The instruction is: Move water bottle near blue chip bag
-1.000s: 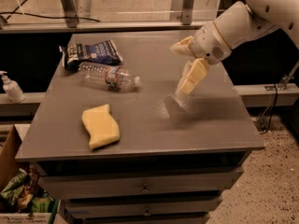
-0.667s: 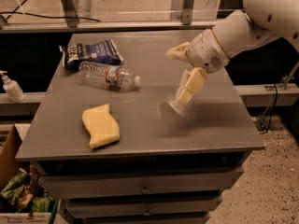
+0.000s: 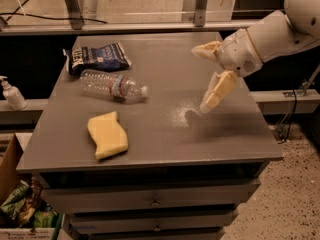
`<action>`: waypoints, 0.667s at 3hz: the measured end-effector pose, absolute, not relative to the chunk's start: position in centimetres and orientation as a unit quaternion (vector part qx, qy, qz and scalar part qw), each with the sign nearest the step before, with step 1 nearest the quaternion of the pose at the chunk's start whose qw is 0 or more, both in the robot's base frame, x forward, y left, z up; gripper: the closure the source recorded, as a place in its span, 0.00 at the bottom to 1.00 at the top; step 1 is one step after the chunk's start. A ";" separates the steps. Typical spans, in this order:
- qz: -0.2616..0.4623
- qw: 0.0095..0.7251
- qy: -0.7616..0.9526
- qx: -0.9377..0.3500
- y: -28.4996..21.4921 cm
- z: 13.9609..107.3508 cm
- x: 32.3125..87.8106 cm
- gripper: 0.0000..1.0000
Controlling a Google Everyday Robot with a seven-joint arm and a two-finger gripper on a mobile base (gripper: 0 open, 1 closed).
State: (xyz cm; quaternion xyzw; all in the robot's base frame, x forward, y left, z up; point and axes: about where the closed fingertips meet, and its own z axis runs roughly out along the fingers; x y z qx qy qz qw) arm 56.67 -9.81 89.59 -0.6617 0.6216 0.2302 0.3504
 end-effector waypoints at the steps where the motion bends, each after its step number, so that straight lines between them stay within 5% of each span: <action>1: 0.217 0.372 0.633 -0.644 -13.5 91.5 59.0 0.00; 2: 0.217 0.371 0.633 -0.644 -13.5 91.4 59.0 0.00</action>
Offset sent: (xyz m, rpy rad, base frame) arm 0.0166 -0.0301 0.0092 0.0128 -0.0071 -0.0435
